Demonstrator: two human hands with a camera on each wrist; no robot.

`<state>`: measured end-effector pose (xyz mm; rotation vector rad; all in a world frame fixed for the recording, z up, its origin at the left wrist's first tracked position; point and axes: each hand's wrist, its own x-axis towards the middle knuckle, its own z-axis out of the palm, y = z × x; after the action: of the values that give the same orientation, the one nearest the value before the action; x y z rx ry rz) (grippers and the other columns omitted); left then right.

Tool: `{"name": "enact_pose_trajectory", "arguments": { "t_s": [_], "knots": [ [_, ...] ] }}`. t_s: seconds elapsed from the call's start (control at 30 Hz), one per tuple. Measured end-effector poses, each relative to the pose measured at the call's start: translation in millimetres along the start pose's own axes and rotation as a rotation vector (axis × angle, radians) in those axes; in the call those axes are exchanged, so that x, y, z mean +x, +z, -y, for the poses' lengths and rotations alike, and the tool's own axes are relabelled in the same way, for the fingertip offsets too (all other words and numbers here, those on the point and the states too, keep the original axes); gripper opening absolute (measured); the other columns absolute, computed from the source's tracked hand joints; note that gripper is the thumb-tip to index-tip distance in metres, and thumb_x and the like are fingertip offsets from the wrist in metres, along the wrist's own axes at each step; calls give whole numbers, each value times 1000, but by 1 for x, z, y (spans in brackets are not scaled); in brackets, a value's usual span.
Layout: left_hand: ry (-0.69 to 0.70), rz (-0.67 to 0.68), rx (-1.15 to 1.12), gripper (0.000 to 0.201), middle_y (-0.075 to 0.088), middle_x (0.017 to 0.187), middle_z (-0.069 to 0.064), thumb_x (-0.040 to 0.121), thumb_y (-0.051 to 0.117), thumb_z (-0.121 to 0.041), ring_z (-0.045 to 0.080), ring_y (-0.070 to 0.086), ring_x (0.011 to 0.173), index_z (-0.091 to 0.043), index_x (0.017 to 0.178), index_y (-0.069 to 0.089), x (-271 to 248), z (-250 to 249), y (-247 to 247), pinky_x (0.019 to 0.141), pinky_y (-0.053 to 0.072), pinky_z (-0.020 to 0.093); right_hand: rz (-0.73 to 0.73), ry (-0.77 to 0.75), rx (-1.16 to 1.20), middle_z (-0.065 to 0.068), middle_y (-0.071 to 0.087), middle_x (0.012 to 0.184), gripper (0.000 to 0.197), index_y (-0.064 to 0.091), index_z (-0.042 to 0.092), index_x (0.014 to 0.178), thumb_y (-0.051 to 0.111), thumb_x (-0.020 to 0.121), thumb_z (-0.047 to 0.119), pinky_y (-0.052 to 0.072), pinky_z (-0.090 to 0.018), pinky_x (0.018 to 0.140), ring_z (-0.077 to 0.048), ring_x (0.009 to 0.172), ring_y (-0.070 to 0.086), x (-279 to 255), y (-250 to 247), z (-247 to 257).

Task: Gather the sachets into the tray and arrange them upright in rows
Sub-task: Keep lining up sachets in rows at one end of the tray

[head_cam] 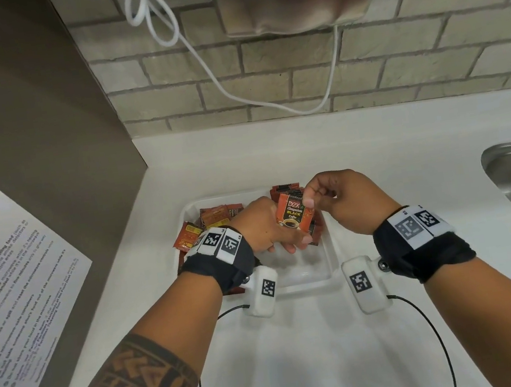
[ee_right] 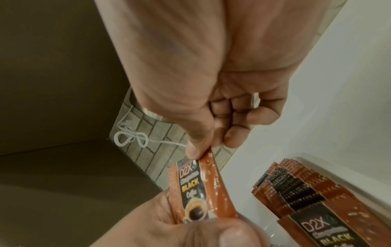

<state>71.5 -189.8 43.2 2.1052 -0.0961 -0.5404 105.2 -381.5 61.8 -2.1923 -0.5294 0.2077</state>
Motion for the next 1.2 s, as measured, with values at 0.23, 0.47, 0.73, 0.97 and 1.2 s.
{"name": "enact_pose_trajectory", "arguments": {
  "t_s": [0.23, 0.47, 0.73, 0.97, 1.2],
  "knots": [
    [-133, -2, 277, 46, 70, 64, -8, 74, 79, -59, 11, 64, 60, -16, 90, 75, 0, 12, -5, 59, 49, 23, -23, 7, -131, 7, 60, 81, 11, 70, 30, 80, 71, 88, 22, 41, -17, 69, -9, 78, 57, -3, 0, -7],
    [-202, 121, 560, 37, 71, 87, -6, 92, 62, -55, 15, 63, 85, -23, 101, 80, 6, 16, -2, 76, 48, 29, 2, 110, -244, 9, 53, 87, 7, 73, 32, 79, 73, 84, 27, 34, -13, 67, -4, 80, 51, -2, 14, -28],
    [-172, 296, 613, 43, 66, 133, -3, 98, 58, -40, 16, 60, 117, -29, 140, 59, 25, 9, 31, 107, 45, 33, 33, 168, -248, 4, 56, 87, 8, 73, 26, 77, 71, 82, 20, 37, -17, 65, -12, 81, 55, 2, 28, -39],
    [-187, 296, 656, 48, 69, 122, 2, 100, 54, -41, 21, 62, 112, -26, 146, 52, 33, 3, 34, 99, 48, 31, 38, 179, -246, 6, 57, 86, 6, 72, 23, 78, 73, 81, 17, 36, -15, 62, -10, 80, 55, 6, 31, -45],
    [-184, 299, 648, 43, 68, 123, 6, 99, 56, -37, 20, 61, 109, -20, 138, 59, 37, 3, 36, 100, 47, 33, 20, 157, -230, 11, 52, 82, 7, 70, 23, 84, 75, 84, 18, 31, -11, 59, -1, 73, 50, 9, 29, -51]
  ]
}}
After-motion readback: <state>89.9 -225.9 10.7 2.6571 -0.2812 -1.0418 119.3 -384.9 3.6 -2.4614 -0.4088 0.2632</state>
